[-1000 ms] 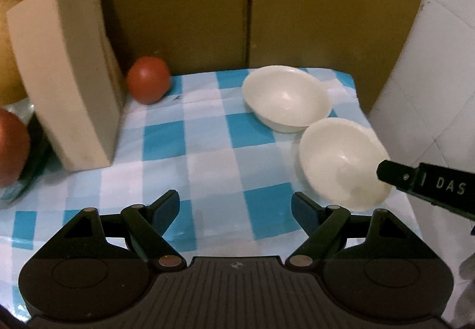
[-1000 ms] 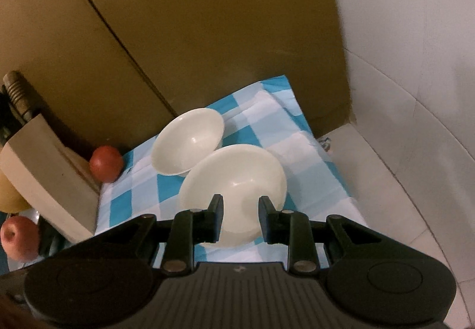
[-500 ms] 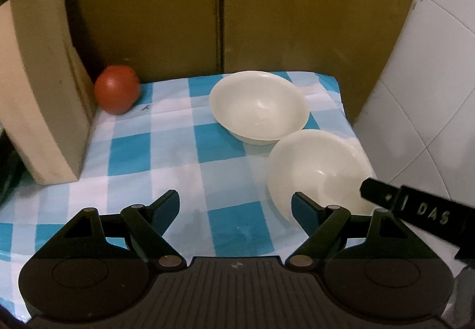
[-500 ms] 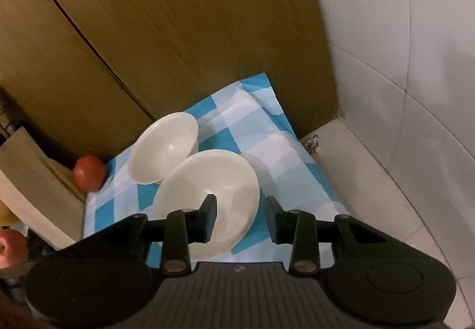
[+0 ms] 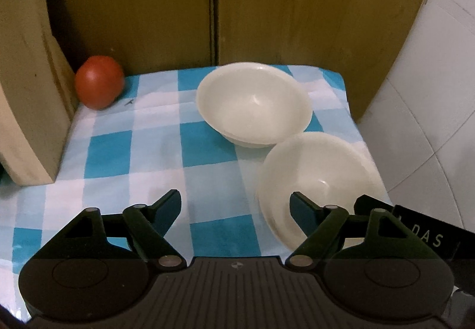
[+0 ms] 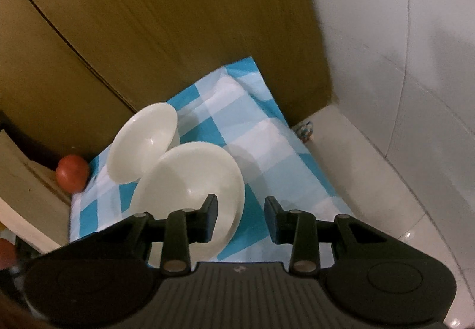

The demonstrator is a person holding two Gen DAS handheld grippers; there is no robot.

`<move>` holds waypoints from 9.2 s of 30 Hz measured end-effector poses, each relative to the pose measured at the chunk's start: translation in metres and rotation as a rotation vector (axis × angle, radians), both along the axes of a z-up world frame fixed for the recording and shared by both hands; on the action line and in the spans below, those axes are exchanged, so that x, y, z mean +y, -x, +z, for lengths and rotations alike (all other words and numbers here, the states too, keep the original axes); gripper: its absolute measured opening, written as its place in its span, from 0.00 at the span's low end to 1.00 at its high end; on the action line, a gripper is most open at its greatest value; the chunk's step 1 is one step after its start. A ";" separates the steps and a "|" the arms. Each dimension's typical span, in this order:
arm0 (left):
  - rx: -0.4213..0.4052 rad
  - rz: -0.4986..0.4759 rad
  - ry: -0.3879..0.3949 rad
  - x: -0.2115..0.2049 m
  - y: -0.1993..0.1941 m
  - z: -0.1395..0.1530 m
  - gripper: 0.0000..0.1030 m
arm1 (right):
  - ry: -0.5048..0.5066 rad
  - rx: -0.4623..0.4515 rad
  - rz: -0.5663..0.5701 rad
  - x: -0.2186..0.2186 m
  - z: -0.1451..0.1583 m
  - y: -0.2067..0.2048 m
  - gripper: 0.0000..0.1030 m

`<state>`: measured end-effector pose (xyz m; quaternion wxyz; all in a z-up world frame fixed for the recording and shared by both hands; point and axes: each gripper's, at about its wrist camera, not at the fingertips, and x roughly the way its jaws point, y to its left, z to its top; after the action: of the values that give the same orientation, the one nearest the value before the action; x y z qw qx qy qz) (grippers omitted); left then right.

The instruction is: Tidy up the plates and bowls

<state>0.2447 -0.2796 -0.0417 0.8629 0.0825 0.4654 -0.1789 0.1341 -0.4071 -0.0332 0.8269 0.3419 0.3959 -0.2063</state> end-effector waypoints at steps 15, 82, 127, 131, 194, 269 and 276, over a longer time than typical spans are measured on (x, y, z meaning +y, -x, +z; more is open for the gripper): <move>-0.004 -0.050 -0.069 -0.008 0.011 -0.008 0.42 | -0.097 -0.010 0.078 0.012 -0.002 -0.003 0.11; -0.074 0.142 -0.019 0.173 0.113 0.067 0.51 | -0.095 -0.054 0.536 0.181 0.056 0.030 0.12; -0.100 0.109 -0.030 0.117 0.064 0.064 0.63 | 0.059 -0.118 0.215 0.081 0.066 0.016 0.23; -0.108 0.096 -0.029 0.103 0.056 0.066 0.64 | 0.051 -0.122 0.181 0.068 0.065 0.010 0.23; -0.041 0.005 -0.092 -0.015 -0.071 0.002 0.33 | -0.102 -0.127 0.136 -0.005 0.004 -0.096 0.11; -0.140 0.086 -0.038 0.185 0.138 0.080 0.57 | -0.006 -0.154 0.528 0.209 0.086 0.056 0.13; -0.123 0.080 -0.049 0.188 0.144 0.076 0.57 | 0.004 -0.140 0.536 0.212 0.083 0.064 0.14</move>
<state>0.1009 -0.0918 0.0340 0.8939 0.0960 0.4188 -0.1276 0.0701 -0.1949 0.0497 0.8779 0.2370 0.4138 0.0430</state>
